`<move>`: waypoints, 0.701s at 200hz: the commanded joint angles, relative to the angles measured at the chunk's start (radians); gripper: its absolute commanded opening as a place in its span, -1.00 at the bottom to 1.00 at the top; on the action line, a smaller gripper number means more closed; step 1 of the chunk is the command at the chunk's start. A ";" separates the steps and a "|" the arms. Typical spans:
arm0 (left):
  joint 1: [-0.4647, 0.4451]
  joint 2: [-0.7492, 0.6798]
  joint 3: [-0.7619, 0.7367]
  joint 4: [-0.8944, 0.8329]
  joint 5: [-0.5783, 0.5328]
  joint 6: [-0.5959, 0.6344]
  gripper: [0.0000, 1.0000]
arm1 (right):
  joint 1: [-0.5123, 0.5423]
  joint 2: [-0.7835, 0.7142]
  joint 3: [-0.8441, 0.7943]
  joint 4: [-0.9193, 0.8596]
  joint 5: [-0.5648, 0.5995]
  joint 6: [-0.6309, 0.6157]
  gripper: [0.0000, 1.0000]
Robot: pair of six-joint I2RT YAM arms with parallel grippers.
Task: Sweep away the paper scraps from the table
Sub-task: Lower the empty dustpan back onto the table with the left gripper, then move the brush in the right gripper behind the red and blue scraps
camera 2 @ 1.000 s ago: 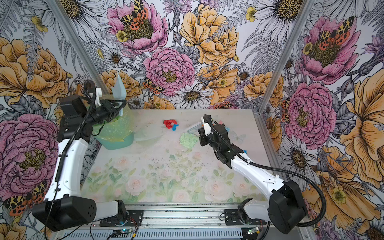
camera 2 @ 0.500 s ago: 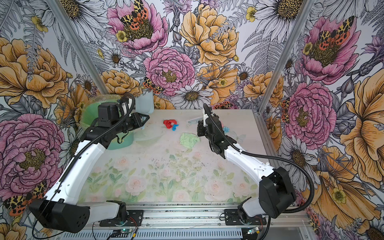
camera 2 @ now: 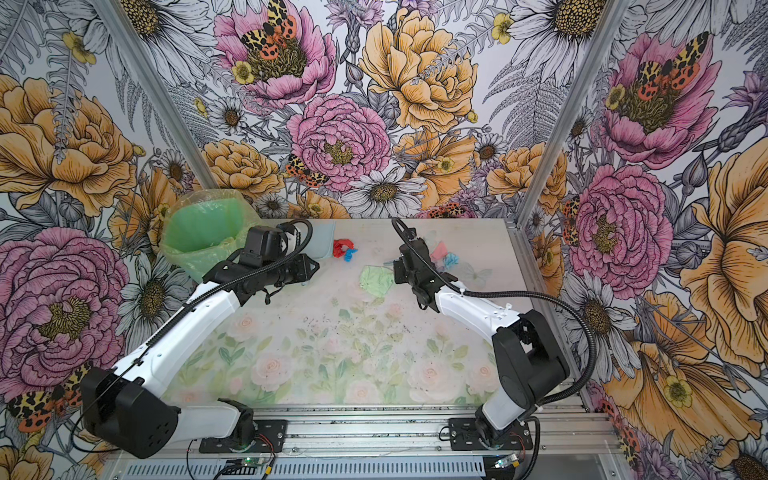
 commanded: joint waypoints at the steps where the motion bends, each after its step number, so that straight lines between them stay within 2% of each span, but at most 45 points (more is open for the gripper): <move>1: -0.032 0.015 -0.032 -0.009 -0.043 0.035 -0.97 | -0.002 0.023 0.036 -0.003 0.017 -0.024 -1.00; 68: -0.090 0.045 -0.137 -0.009 -0.103 0.019 -1.00 | 0.022 0.098 0.061 -0.028 0.025 -0.058 -1.00; 140: -0.088 0.038 -0.233 -0.006 -0.160 0.003 -1.00 | 0.042 0.130 0.128 -0.033 0.018 -0.076 -1.00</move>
